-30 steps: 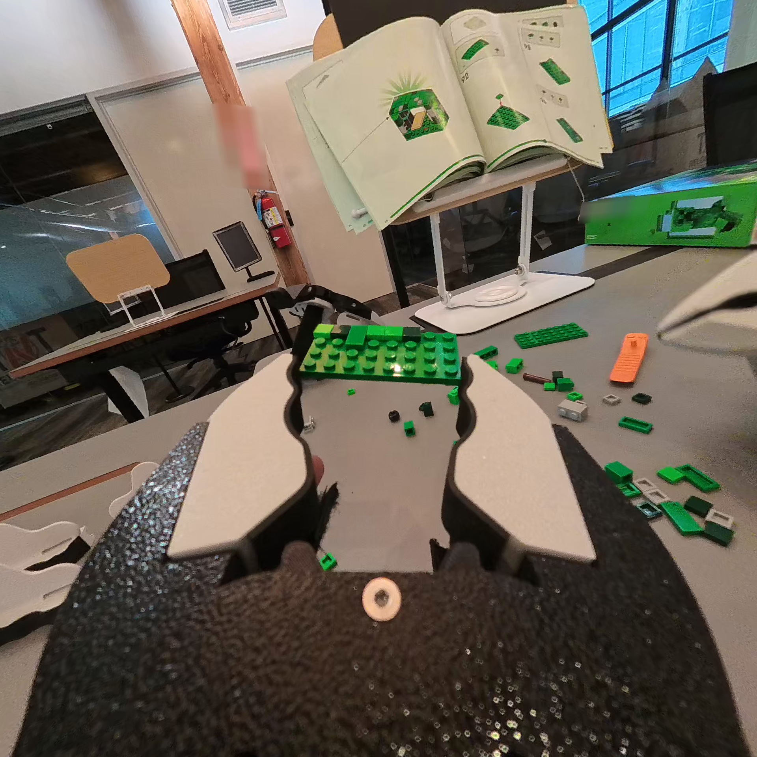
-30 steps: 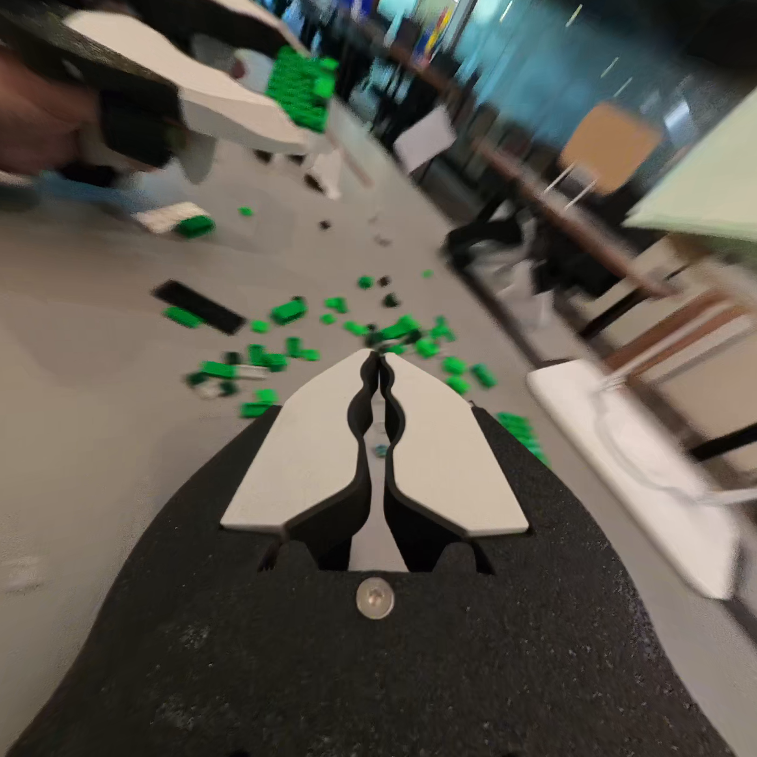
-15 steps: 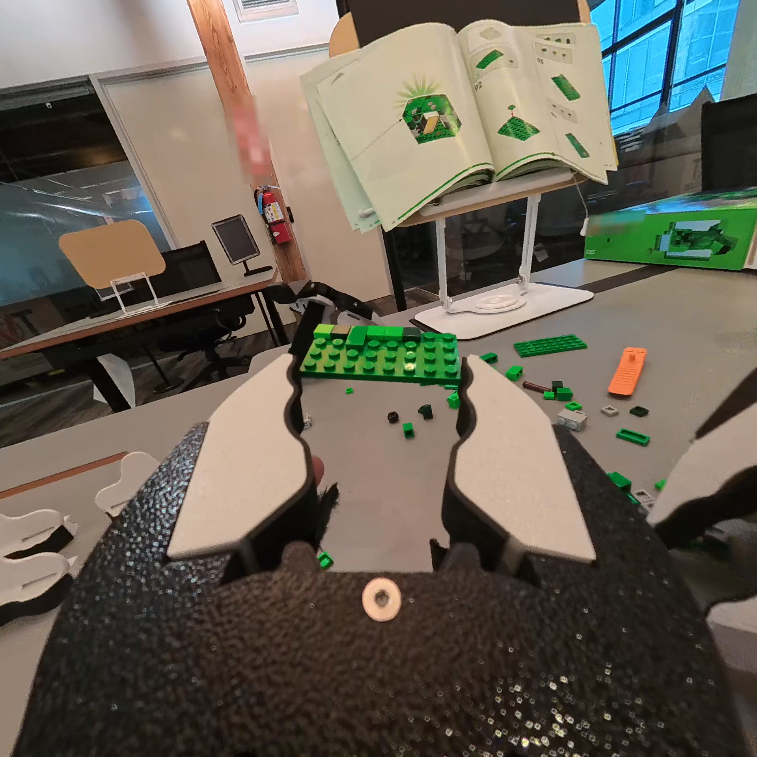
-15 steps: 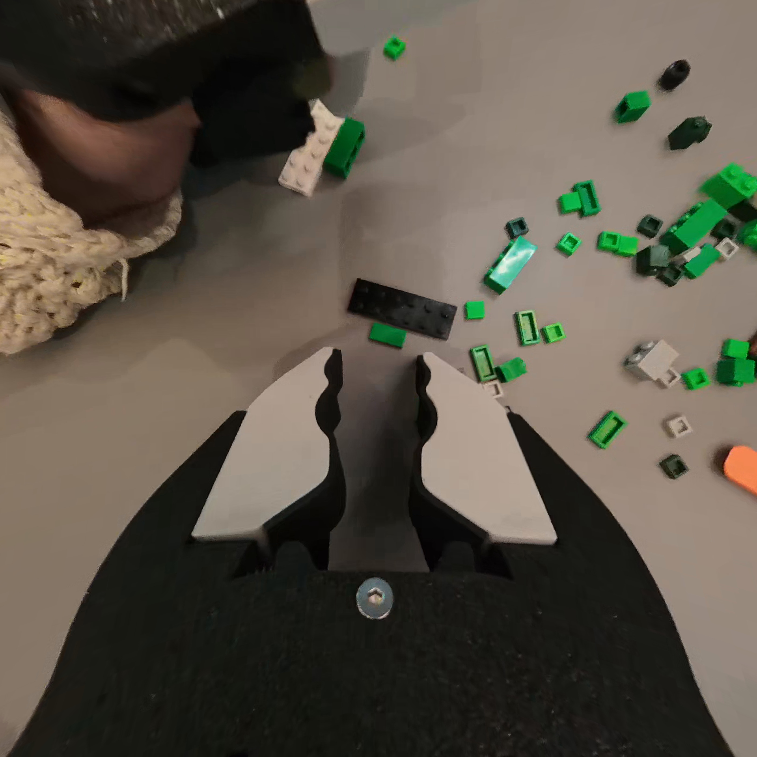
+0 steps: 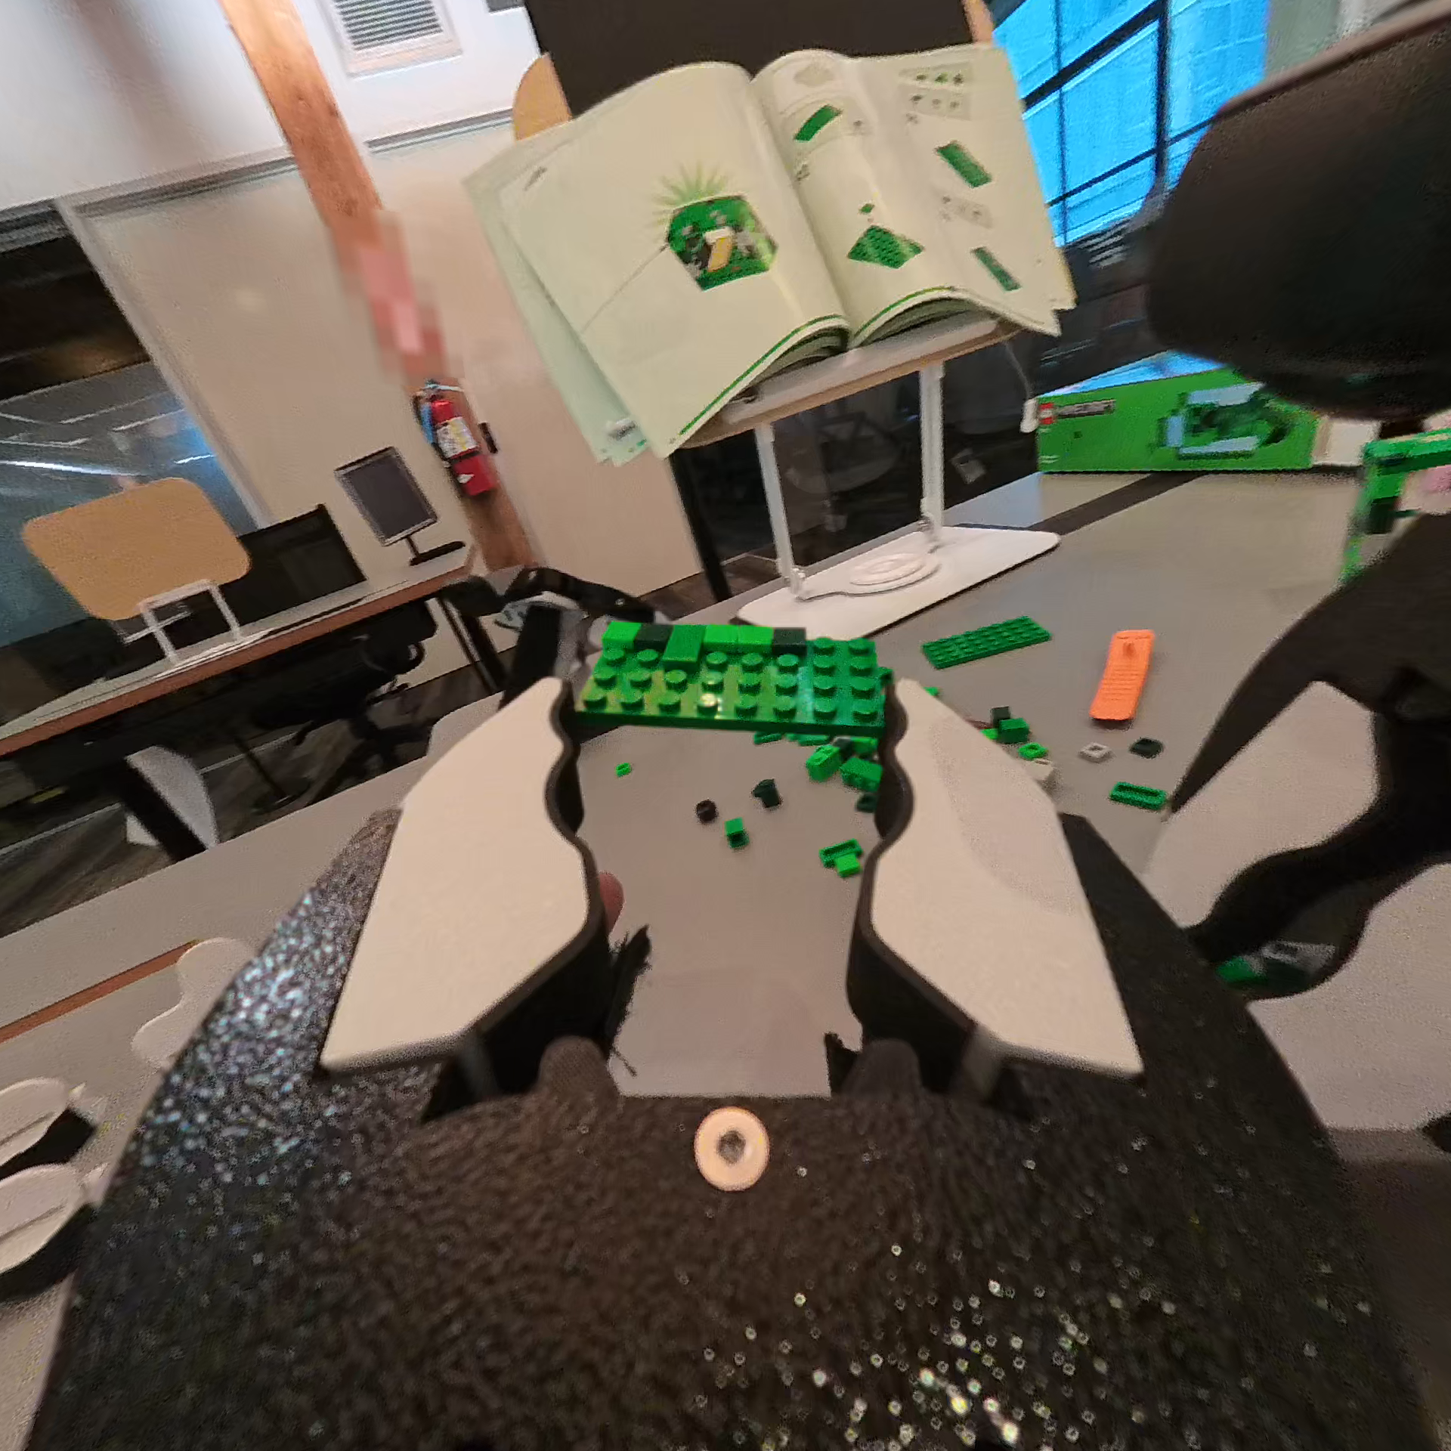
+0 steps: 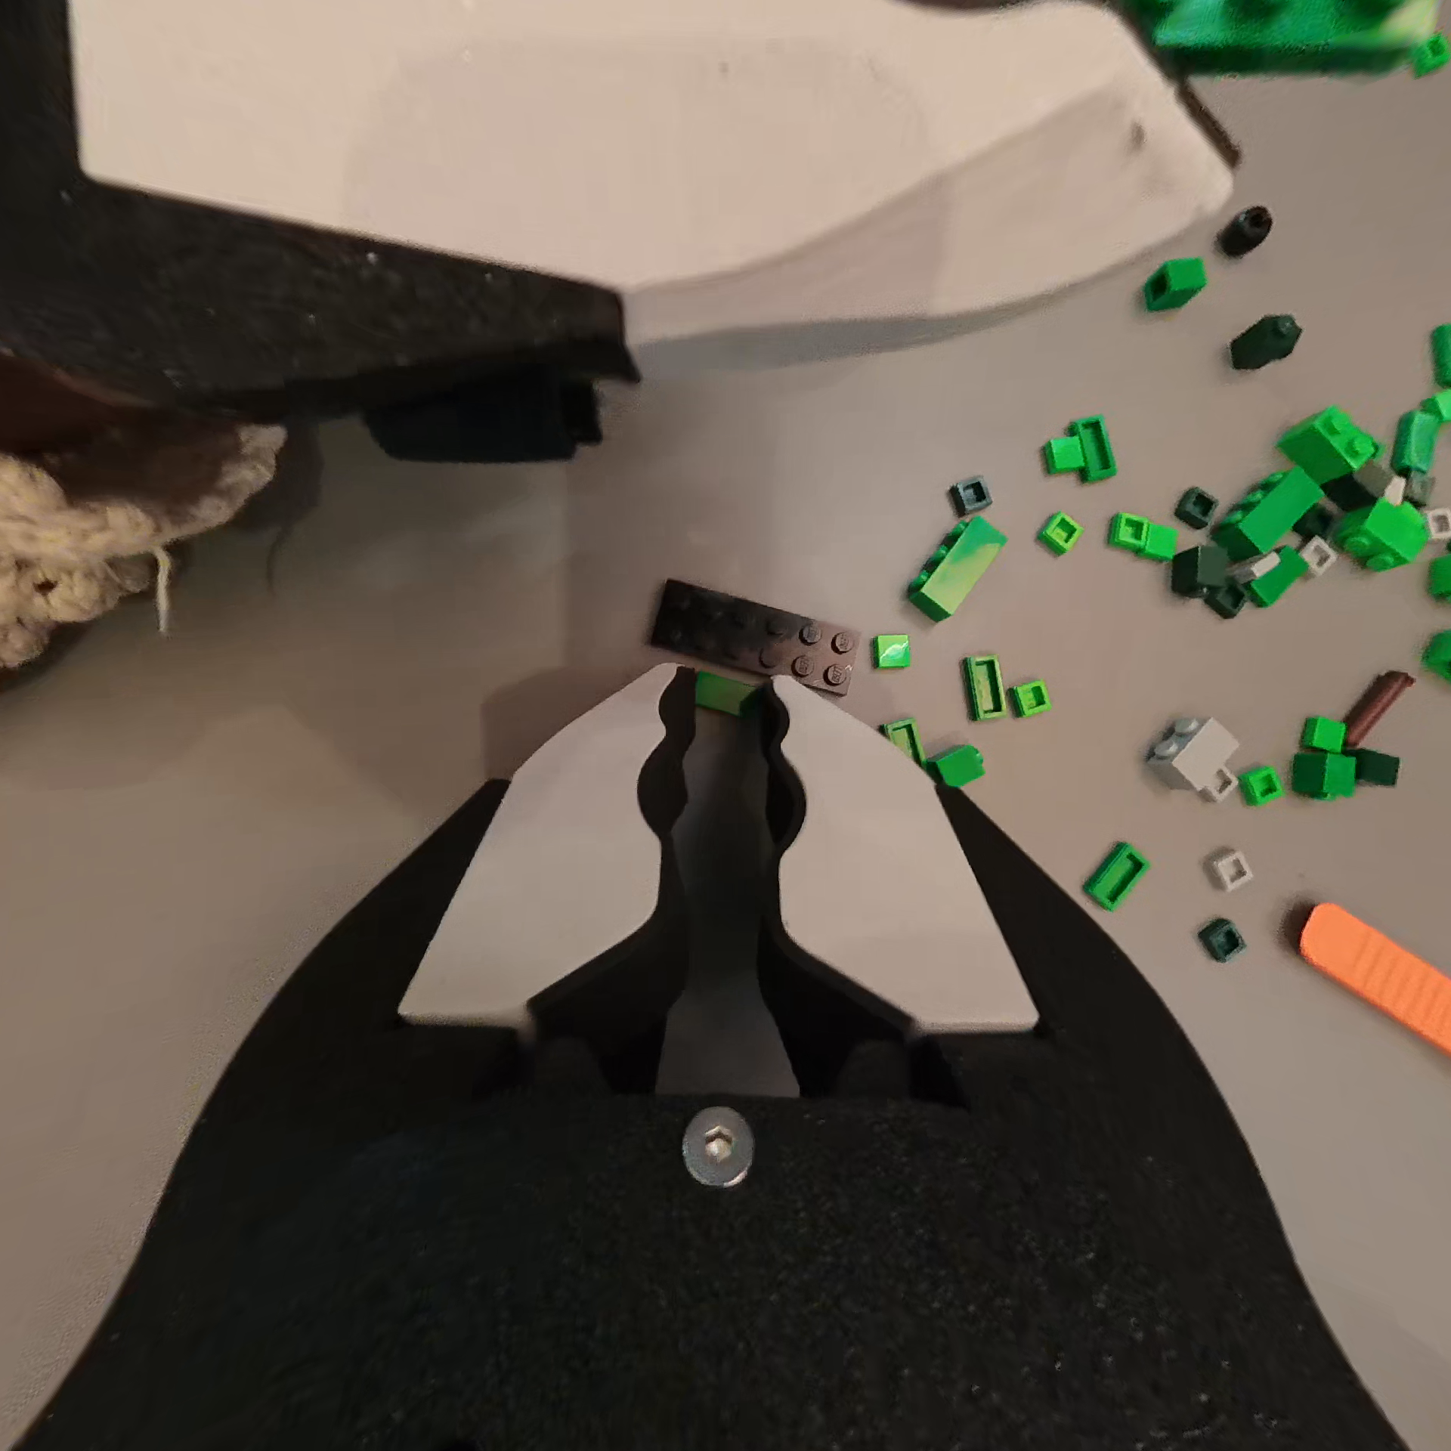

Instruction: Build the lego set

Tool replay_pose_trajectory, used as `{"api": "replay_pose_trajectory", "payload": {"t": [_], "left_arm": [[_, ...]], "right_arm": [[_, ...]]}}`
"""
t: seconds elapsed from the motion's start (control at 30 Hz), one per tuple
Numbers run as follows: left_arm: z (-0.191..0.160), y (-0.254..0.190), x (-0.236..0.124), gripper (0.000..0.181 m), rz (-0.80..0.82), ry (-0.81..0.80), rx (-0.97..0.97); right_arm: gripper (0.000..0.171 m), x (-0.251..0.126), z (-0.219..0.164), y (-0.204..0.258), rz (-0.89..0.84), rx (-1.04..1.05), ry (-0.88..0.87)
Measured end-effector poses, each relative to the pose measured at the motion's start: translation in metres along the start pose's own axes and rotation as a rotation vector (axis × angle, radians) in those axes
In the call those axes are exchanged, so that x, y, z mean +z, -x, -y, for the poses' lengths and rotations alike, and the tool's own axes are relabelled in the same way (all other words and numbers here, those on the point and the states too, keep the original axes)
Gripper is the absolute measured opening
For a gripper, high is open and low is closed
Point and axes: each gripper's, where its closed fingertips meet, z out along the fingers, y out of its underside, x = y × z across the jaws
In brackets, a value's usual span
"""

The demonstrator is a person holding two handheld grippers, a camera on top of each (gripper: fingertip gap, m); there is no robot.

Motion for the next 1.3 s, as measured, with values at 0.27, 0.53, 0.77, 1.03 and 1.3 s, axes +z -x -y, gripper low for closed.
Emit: {"api": "replay_pose_trajectory", "payload": {"t": [0.27, 0.53, 0.77, 1.03, 1.3], "left_arm": [[0.015, -0.031, -0.007, 0.073, -0.231, -0.071, -0.006], [0.019, -0.090, -0.027, 0.073, -0.629, -0.087, -0.066], [0.020, -0.118, -0.044, 0.073, -0.828, -0.059, -0.121], [0.017, -0.127, -0.048, 0.073, -0.894, 0.005, -0.163], [0.016, -0.128, -0.050, 0.073, -0.906, 0.018, -0.165]], "right_arm": [[0.015, -0.050, 0.002, -0.014, 0.016, -0.437, -0.307], [0.015, -0.094, -0.016, 0.003, 0.091, -0.762, -0.524], [0.015, -0.131, 0.000, 0.013, 0.322, -0.666, -0.568], [0.015, -0.121, 0.000, 0.019, 0.382, -0.649, -0.429], [0.015, -0.115, -0.004, 0.015, 0.373, -0.651, -0.375]]}}
